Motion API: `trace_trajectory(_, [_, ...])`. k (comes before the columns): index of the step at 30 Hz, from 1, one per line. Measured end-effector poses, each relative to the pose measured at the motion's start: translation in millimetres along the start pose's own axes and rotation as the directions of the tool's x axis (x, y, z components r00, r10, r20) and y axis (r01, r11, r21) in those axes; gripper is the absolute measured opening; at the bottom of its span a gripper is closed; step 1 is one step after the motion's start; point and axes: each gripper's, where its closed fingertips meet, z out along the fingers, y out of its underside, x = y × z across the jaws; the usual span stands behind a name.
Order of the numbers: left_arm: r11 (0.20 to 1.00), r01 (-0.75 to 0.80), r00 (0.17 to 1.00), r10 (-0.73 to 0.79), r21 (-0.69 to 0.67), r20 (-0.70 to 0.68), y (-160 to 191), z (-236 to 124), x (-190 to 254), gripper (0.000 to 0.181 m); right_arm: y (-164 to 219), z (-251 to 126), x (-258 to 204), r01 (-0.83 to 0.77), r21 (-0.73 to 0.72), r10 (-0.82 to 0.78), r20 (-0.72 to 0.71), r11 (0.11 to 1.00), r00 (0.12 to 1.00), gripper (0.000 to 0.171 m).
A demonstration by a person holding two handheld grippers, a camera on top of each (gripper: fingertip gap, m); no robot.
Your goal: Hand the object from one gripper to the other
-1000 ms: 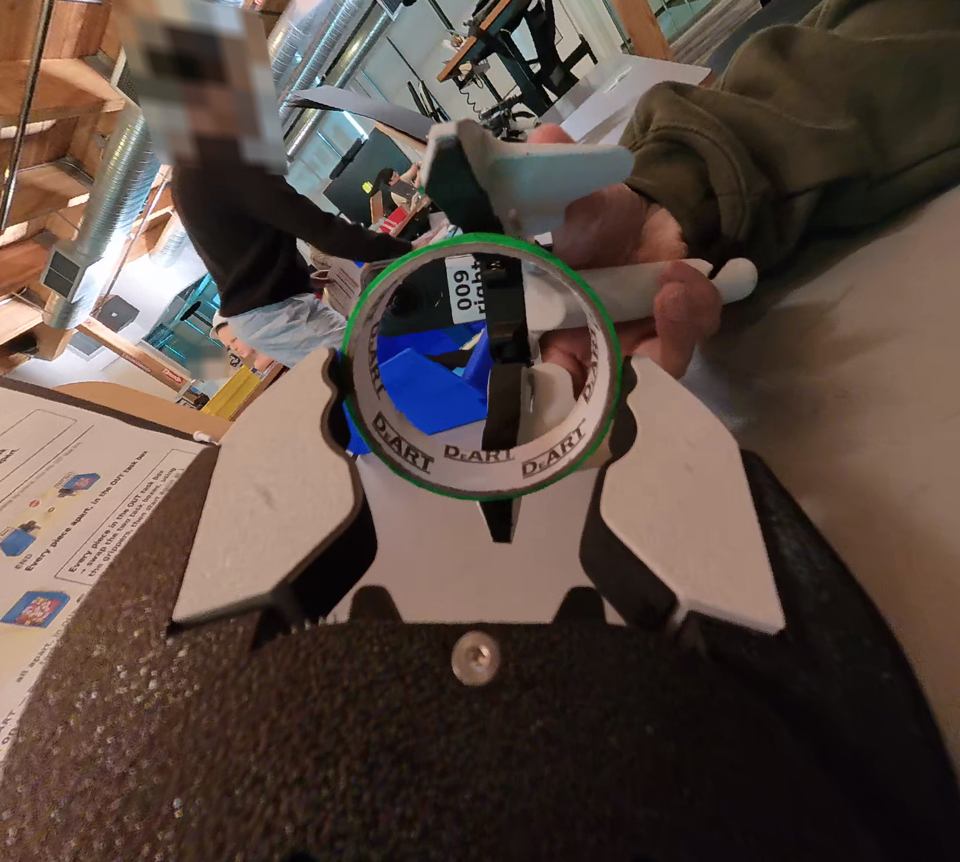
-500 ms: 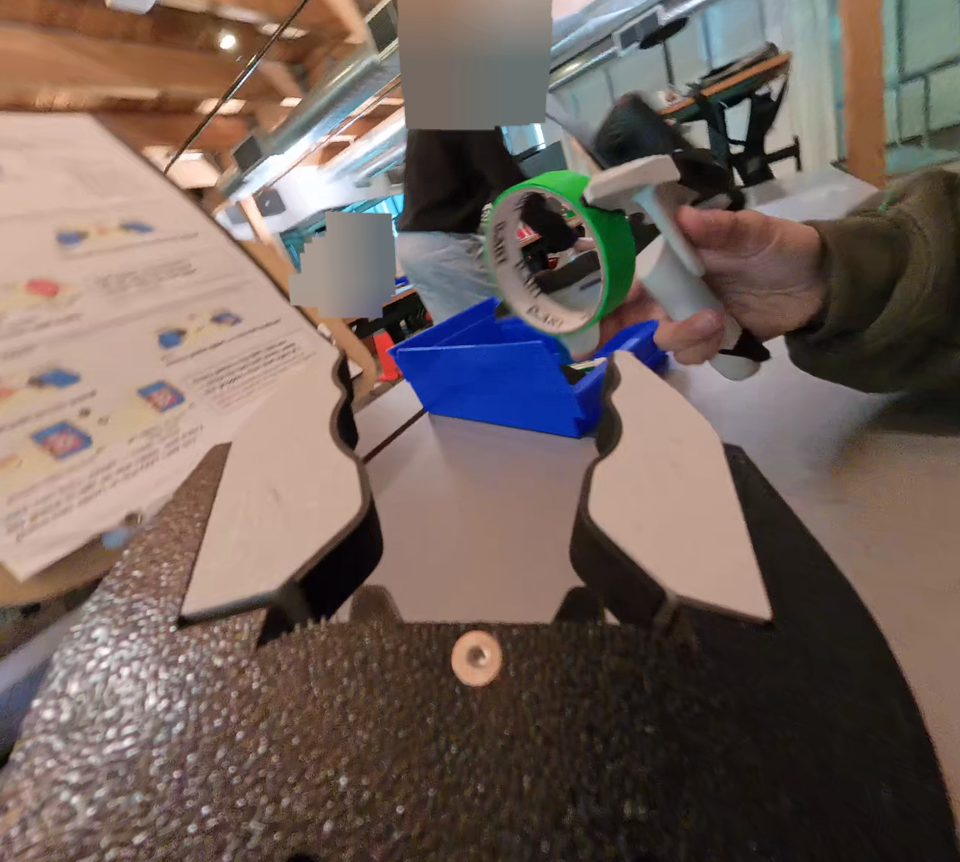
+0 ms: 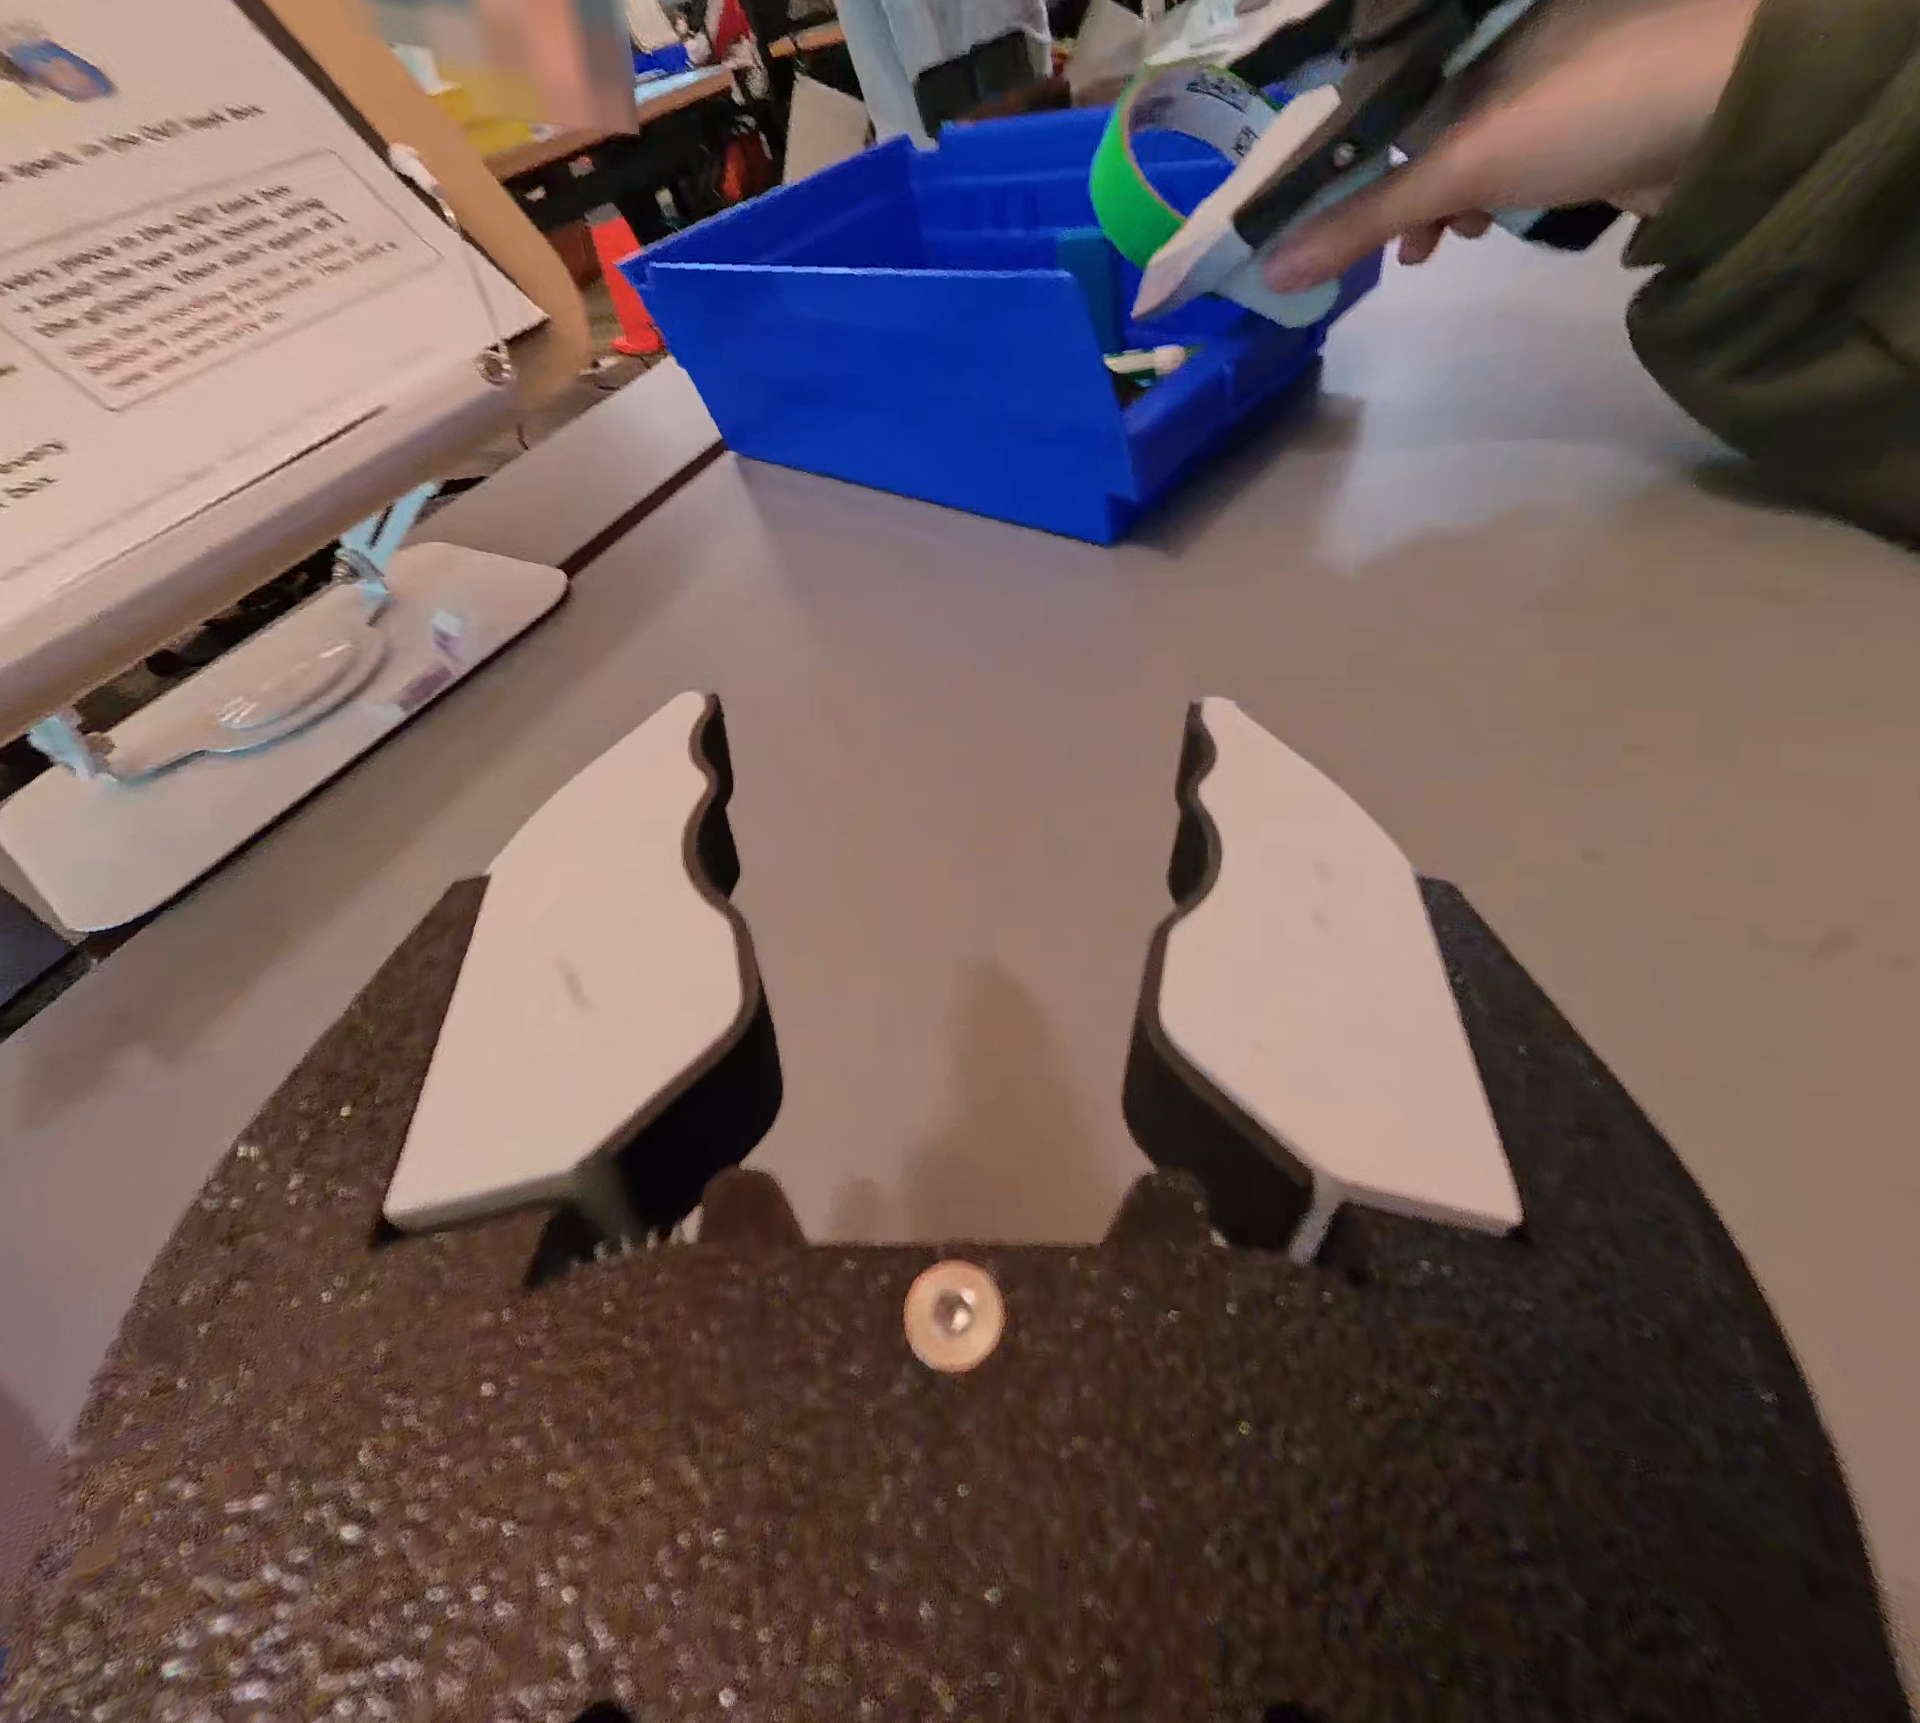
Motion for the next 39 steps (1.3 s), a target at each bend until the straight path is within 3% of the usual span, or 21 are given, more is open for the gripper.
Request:
trace_trajectory(4, [0.999, -0.029, 0.999, 0.029, -0.037, -0.017, 5.1, 3.1, 5.6, 0.082, 4.1, 4.2, -8.6, 0.005, -0.021, -0.004, 0.045, 1.0, 0.999, 0.106])
trace_trajectory(11, [0.999, 0.024, 1.0, -0.025, -0.022, -0.007, 2.1, 1.2, 1.0, 0.082, -3.0, 2.7, -18.0, 0.017, 0.065, -0.021, 0.061, 0.998, 0.998, 0.101])
trace_trajectory(14, [0.999, 0.049, 0.999, -0.049, -0.012, 0.017, -1.2, -2.0, -5.7, 0.081, -1.1, 5.6, -26.5, 0.014, 0.058, -0.019, 0.09, 0.998, 0.996, 0.116])
trace_trajectory(19, [0.994, 0.11, 0.988, -0.109, -0.004, 0.107, -11.3, -14.8, -28.8, 0.072, -7.0, 3.6, -18.2, 0.028, 0.105, -0.031, 0.026, 0.994, 0.999, 0.125])
trace_trajectory(23, [0.977, 0.078, 0.947, -0.01, -0.199, 0.321, 5.6, -48.1, -77.6, 0.063, -26.9, -9.4, -2.1, 0.078, 0.233, -0.053, -0.109, 0.969, 0.993, 0.121])
trace_trajectory(25, [0.953, 0.095, 0.943, 0.007, -0.287, 0.334, 11.7, -69.4, -91.4, 0.032, -39.6, -20.4, 2.8, 0.097, 0.31, -0.047, -0.166, 0.946, 0.985, 0.117])
trace_trajectory(27, [0.947, 0.176, 0.94, -0.08, -0.27, 0.333, 3.7, -87.2, -97.5, 0.025, -49.6, -29.0, 1.2, 0.086, 0.377, -0.025, -0.165, 0.922, 0.986, 0.116])
trace_trajectory(29, [0.973, 0.152, 0.964, -0.108, -0.173, 0.243, -23.0, -102.6, -92.6, 0.024, -52.9, -31.0, -3.2, 0.072, 0.399, -0.018, -0.139, 0.914, 0.99, 0.114])
trace_trajectory(31, [0.971, 0.21, 0.945, -0.171, -0.117, 0.278, -33.0, -127.3, -100.7, 0.026, -52.9, -29.3, -7.0, 0.089, 0.399, -0.036, -0.139, 0.913, 0.99, 0.114])
trace_trajectory(33, [0.942, 0.293, 0.875, -0.195, -0.163, 0.444, -11.4, -158.0, -128.1, 0.03, -53.4, -28.7, -10.1, 0.123, 0.401, -0.064, -0.157, 0.908, 0.986, 0.114])
trace_trajectory(35, [0.88, 0.39, 0.771, -0.152, -0.27, 0.618, 32.0, -189.8, -159.0, 0.034, -55.6, -29.4, -16.1, 0.142, 0.408, -0.085, -0.153, 0.902, 0.985, 0.114])
trace_trajectory(39, [0.668, 0.625, 0.716, -0.283, -0.404, 0.638, 103.3, -203.1, -154.0, 0.051, -64.5, -33.9, -35.3, 0.143, 0.457, -0.109, -0.102, 0.878, 0.989, 0.111])
